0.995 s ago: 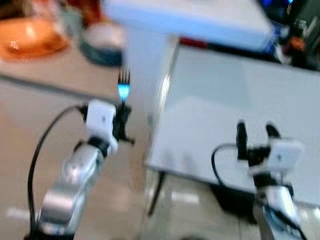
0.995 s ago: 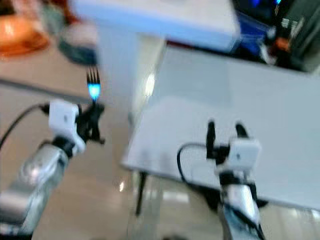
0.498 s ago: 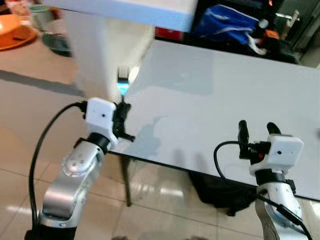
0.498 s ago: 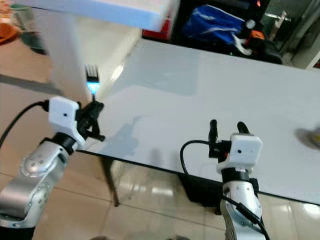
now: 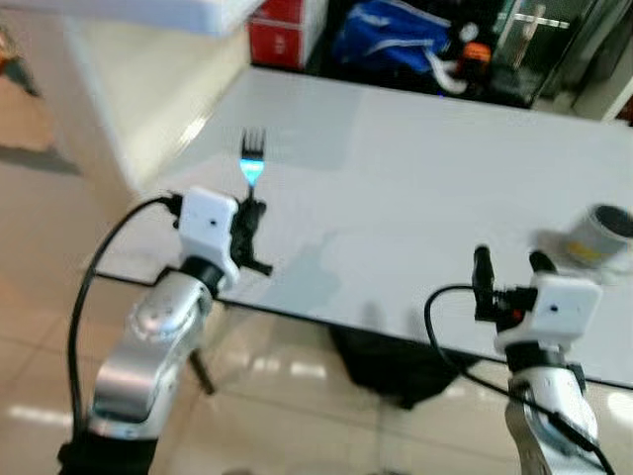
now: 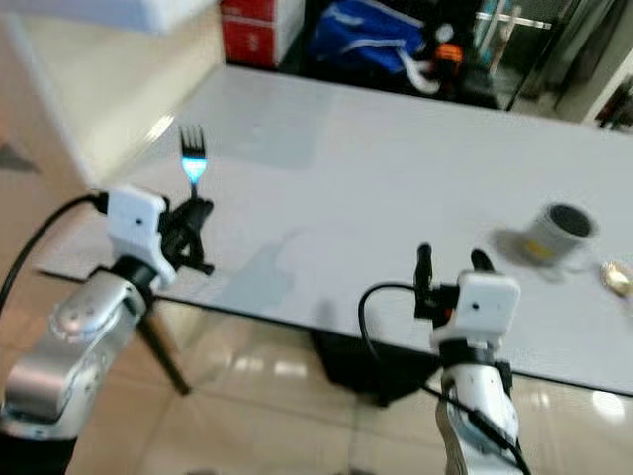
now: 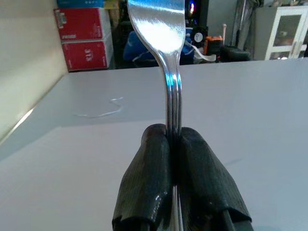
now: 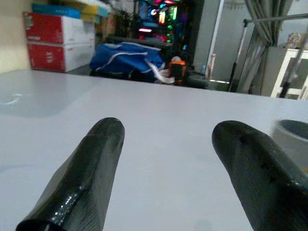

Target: Setting the table

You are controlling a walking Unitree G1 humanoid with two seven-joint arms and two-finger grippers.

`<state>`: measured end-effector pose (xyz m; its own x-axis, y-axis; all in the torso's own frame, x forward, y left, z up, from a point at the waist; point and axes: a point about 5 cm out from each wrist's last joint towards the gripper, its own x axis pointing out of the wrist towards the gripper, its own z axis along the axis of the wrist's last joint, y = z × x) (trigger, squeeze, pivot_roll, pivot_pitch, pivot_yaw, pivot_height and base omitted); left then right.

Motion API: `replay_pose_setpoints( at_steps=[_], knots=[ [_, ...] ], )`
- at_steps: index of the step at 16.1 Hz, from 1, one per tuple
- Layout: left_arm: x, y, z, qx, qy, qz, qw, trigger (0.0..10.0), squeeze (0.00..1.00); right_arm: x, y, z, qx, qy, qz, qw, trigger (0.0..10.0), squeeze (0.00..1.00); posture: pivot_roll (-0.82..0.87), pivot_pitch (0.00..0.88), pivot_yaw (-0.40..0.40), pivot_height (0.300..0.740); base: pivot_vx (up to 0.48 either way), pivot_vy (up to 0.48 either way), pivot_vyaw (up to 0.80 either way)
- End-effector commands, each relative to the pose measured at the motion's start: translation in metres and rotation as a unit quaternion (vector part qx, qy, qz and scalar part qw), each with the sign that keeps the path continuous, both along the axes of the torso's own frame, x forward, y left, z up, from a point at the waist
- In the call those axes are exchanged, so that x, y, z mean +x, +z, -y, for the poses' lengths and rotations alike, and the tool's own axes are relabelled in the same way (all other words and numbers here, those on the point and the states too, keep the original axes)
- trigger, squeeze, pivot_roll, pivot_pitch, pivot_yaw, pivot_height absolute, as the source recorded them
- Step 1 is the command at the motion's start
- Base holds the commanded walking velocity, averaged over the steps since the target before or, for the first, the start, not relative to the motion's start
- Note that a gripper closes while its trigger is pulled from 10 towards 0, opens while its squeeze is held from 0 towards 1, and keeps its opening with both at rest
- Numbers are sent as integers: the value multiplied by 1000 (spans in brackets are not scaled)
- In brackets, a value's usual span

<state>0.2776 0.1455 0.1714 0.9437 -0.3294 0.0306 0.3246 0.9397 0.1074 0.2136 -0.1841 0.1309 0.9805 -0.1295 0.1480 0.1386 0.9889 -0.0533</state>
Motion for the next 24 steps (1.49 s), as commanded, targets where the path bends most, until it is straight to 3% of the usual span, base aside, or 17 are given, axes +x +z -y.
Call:
replay_pose_setpoints(
  at_steps=[1,4,6,15,17,21,24],
  knots=[
    [0,0,8,-1,-19,1,1000,10000,0,-3,-2,7,-8,-17,-10,1000,10000,0,43,55,-5,740,0,-480,0],
    [0,-2,8,-5,-20,-2,1000,10000,0,-4,1,7,10,-24,0,1000,10000,0,33,49,1,740,0,-480,0],
    [0,-3,8,-6,-20,-4,1000,10000,0,-5,3,6,5,-18,5,1000,10000,0,30,47,2,740,0,-480,-800],
    [1,-3,6,-11,-8,-4,1000,10000,0,-1,3,4,-9,16,-10,1000,10000,0,31,60,-3,740,0,-480,0],
    [4,-9,1,-11,17,-30,999,10000,0,1,3,0,-7,41,-17,999,10000,0,33,64,-6,740,0,0,0],
    [17,-13,-13,41,73,-70,994,10000,0,6,5,-3,7,59,-22,998,10000,0,42,66,-7,740,0,0,0],
    [27,-12,-7,-10,71,-100,992,10000,0,9,7,-8,12,76,-28,997,10000,0,41,69,-5,740,0,0,0]
  ],
)
